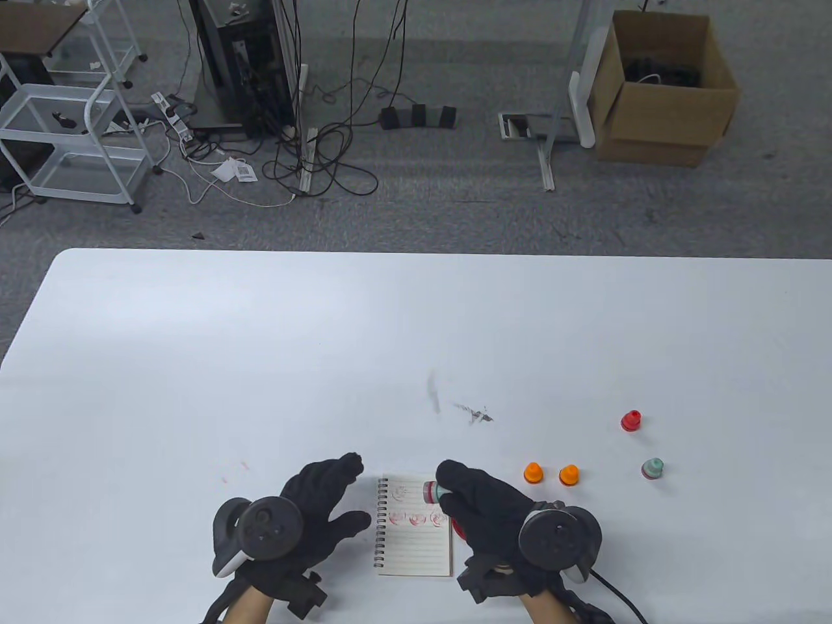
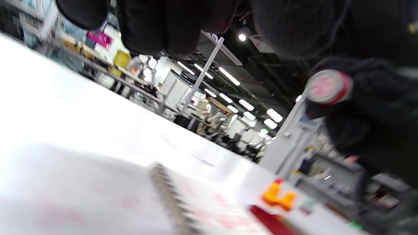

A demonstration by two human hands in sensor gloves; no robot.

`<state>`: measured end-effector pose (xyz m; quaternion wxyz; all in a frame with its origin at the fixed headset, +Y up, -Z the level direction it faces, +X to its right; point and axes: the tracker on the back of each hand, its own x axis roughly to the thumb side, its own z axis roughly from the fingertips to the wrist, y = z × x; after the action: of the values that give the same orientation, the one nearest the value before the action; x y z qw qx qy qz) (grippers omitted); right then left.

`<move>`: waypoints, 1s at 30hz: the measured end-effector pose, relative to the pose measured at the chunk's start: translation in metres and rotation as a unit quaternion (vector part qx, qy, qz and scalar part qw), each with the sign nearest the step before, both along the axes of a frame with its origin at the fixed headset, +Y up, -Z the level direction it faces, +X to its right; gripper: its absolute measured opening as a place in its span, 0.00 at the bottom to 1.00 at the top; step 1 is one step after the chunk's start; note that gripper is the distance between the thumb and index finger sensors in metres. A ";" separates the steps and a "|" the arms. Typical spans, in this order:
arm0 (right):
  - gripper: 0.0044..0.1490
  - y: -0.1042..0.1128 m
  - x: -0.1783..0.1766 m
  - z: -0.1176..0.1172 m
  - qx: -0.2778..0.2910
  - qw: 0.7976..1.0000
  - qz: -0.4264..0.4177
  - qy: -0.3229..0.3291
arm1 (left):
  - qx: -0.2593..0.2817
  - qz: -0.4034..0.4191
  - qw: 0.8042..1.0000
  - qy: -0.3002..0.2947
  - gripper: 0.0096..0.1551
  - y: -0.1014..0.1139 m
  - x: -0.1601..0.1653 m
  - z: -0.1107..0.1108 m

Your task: Stamp reward stamp onto notebook

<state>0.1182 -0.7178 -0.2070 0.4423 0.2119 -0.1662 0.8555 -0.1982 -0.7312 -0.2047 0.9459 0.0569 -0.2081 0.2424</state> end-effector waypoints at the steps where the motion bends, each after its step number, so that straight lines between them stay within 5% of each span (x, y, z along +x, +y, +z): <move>1: 0.31 0.004 0.001 0.000 0.008 1.000 0.002 -0.003 | 0.021 -0.054 0.998 0.016 0.50 0.003 -0.002 0.002; 5: 0.30 0.020 0.002 -0.013 0.026 0.998 0.055 -0.021 | 0.062 -0.211 0.973 0.066 0.49 0.004 -0.007 0.005; 9: 0.30 0.040 -0.002 -0.035 0.019 0.988 0.153 -0.025 | 0.018 -0.192 0.979 0.058 0.47 0.000 -0.010 0.001; 14: 0.30 0.049 -0.010 -0.075 -0.032 0.952 0.301 -0.048 | -0.004 -0.192 0.979 0.064 0.46 -0.003 -0.013 -0.002; 20: 0.31 0.021 -0.035 -0.108 -0.096 0.923 0.372 -0.033 | -0.011 -0.195 0.978 0.066 0.44 -0.004 -0.014 -0.004; 30: 0.31 -0.031 -0.082 -0.137 -0.117 0.874 0.471 -0.024 | 0.003 -0.195 0.978 0.072 0.43 -0.003 -0.015 -0.004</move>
<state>0.0363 -0.7491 -0.3439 0.0050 0.1914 0.0443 0.9805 -0.2129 -0.7346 -0.2085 0.9873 0.0358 -0.1469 0.0480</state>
